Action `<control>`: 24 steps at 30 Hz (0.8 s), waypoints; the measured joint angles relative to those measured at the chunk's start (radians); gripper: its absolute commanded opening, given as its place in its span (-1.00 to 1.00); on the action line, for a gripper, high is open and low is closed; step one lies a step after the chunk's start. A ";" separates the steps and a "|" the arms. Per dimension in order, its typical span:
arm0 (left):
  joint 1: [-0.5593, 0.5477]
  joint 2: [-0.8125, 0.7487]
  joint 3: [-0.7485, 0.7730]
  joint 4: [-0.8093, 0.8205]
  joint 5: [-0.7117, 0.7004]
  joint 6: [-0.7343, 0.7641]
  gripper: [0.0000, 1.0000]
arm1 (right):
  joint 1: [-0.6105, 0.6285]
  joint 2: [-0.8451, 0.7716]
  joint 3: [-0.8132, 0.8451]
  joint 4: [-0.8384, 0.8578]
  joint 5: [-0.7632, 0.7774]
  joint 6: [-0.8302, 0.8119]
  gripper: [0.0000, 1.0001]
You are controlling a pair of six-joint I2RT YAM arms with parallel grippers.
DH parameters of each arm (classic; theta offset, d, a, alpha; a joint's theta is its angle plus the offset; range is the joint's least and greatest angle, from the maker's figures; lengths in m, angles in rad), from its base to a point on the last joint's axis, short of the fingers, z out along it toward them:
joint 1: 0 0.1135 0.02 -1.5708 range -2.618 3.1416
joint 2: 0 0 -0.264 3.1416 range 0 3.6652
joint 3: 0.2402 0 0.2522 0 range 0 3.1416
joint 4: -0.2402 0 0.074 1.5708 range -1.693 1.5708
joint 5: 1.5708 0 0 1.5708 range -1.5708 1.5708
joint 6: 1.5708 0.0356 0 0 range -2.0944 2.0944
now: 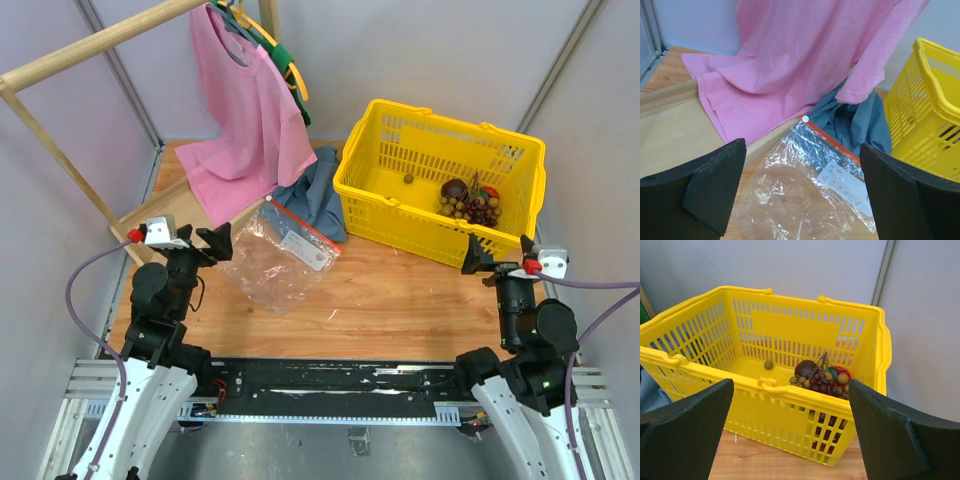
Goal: Place the food in the zip-top bag and seal the zipper
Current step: Pick up the zipper food storage bag at the center of the board.
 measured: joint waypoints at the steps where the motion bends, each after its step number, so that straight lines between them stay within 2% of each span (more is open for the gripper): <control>1: 0.000 0.000 0.000 0.000 0.000 -0.001 0.99 | 0.000 0.000 0.000 0.000 -0.001 0.000 0.97; 10: 0.003 0.064 0.009 -0.006 -0.011 -0.041 0.99 | 0.000 0.000 0.000 0.002 -0.006 0.007 0.97; 20: 0.003 0.364 0.217 -0.182 -0.013 -0.164 0.95 | 0.005 -0.008 -0.003 0.004 -0.005 0.010 0.97; 24: -0.024 0.474 0.238 -0.249 -0.001 -0.252 0.89 | 0.016 -0.025 -0.006 0.007 -0.005 0.010 0.97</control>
